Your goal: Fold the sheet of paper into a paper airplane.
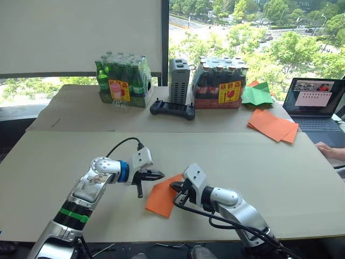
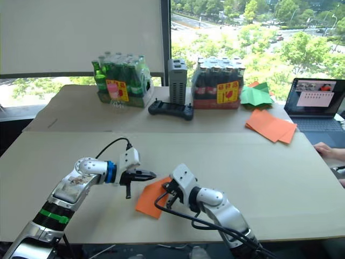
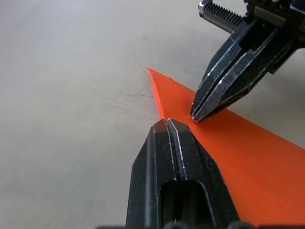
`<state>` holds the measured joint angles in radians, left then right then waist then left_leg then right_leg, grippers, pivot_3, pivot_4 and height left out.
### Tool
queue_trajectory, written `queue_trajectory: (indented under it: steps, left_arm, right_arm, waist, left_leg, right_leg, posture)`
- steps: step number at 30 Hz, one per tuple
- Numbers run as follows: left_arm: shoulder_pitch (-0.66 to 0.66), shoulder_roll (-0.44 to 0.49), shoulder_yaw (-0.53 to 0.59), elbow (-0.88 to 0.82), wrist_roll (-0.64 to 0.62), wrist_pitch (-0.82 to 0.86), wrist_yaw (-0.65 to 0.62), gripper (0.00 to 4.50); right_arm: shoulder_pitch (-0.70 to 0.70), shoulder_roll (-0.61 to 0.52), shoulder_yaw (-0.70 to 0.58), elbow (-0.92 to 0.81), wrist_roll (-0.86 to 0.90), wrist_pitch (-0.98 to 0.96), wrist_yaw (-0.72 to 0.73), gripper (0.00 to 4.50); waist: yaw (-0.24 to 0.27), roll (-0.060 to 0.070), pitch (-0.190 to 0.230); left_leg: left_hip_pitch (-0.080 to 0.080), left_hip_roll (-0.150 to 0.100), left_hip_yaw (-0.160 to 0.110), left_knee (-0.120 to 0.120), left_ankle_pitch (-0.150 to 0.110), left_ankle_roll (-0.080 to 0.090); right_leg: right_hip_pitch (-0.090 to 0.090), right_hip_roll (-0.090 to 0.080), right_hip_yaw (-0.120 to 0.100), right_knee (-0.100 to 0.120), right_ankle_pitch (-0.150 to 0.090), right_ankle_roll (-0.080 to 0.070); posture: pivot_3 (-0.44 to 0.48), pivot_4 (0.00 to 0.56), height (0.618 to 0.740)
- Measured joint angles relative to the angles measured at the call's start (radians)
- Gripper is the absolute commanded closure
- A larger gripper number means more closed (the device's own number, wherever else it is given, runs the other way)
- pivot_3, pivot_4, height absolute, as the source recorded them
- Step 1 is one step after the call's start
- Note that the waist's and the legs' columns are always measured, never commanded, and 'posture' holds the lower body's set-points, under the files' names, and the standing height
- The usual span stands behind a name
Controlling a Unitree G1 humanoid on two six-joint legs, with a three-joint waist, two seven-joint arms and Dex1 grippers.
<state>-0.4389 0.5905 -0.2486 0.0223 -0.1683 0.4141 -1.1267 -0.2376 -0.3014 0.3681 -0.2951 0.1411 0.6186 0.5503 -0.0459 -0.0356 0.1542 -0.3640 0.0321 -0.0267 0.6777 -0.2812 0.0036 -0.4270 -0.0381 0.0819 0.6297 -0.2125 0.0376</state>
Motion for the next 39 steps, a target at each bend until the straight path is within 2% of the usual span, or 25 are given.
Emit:
queue_trajectory:
  steps: [14, 30, 39]
  left_arm:
    - [0.004, -0.033, -0.036, 0.108, 0.022, -0.15, 0.0, 4.48]
    - [0.01, -0.032, -0.044, 0.093, 0.044, -0.155, 0.014, 4.48]
    - [0.013, -0.029, -0.044, 0.086, 0.047, -0.153, 0.015, 4.48]
  right_arm:
    - [0.012, -0.023, -0.025, 0.022, 0.011, -0.021, 0.028, 4.5]
    - [-0.051, -0.004, -0.07, 0.217, -0.002, -0.174, 0.008, 4.5]
    - [-0.057, 0.015, -0.073, 0.268, -0.003, -0.232, 0.006, 4.5]
  waist:
    - [0.005, 0.0, 0.0]
    - [0.005, 0.0, -0.001]
    - [0.003, 0.0, -0.001]
  left_leg:
    - [0.002, 0.0, 0.0, 0.0, 0.0, 0.0]
    - [0.008, 0.0, 0.001, 0.0, 0.0, 0.0]
    - [0.009, 0.0, 0.001, 0.0, 0.0, 0.0]
  right_leg:
    - [0.003, 0.0, 0.0, 0.0, 0.0, 0.0]
    - [0.008, 0.0, 0.0, 0.0, -0.001, 0.002]
    - [0.008, 0.0, 0.001, 0.0, -0.001, 0.002]
  posture:
    - [0.0, 0.15, 0.733]
    - [0.0, 0.15, 0.733]
    - [0.0, 0.15, 0.733]
